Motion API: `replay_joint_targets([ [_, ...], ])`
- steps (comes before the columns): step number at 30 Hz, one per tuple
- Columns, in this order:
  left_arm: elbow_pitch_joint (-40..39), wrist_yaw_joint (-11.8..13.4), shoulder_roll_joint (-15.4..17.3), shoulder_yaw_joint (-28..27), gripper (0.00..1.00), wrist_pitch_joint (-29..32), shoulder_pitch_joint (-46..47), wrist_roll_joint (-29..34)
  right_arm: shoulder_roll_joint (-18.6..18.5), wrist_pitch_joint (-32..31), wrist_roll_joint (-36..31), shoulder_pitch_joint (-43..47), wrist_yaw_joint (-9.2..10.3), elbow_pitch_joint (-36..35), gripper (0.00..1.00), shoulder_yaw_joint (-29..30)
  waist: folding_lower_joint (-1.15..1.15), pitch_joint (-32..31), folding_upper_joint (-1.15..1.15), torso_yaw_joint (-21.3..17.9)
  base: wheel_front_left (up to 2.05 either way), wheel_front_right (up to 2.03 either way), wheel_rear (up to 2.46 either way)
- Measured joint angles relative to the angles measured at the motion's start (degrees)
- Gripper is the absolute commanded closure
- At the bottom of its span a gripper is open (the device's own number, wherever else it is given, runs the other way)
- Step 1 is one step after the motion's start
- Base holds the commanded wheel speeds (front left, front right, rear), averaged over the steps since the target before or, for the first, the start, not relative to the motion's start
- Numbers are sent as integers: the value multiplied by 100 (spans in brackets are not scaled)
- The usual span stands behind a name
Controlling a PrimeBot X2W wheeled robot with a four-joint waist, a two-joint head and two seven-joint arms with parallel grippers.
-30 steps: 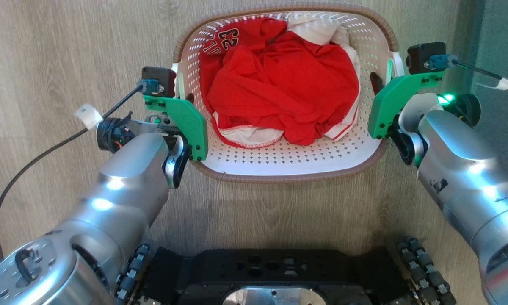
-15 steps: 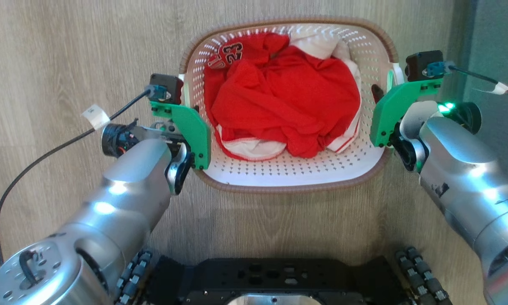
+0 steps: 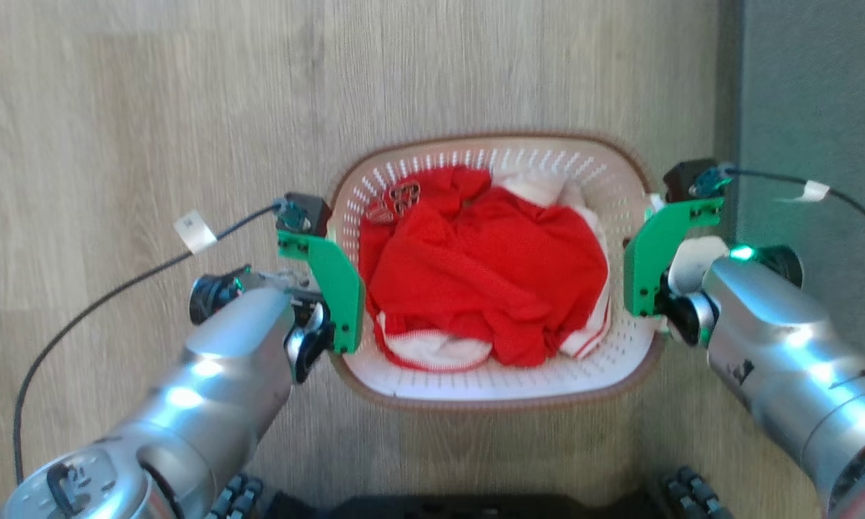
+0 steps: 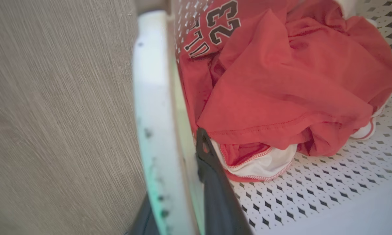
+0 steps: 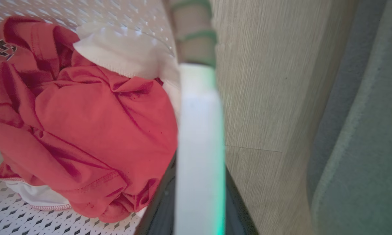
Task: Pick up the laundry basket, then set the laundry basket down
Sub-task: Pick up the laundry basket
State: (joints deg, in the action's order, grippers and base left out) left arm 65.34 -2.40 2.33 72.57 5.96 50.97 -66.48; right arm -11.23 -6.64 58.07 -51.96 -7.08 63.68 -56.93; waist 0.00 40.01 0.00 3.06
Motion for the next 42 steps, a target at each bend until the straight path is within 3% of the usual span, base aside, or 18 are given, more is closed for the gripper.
replay_joint_targets([
  [18, 231, -300, 42, 75, 100, 683, -786, 280, -64, -1221, 869, 730, 11, -537, 100, -836, 0, -1897, 0, -48, 0, 0, 0],
  [25, 454, -382, 11, 70, 100, 833, -1008, 635, 49, -1349, 1134, 946, 53, -536, 100, -1058, 0, -2536, 0, -175, 0, 0, 0],
  [42, 307, -421, 116, 68, 100, 1189, -1721, 645, 209, -1636, 1210, 1514, 62, -449, 100, -1393, 0, -3684, 0, -156, 0, 0, 0],
])
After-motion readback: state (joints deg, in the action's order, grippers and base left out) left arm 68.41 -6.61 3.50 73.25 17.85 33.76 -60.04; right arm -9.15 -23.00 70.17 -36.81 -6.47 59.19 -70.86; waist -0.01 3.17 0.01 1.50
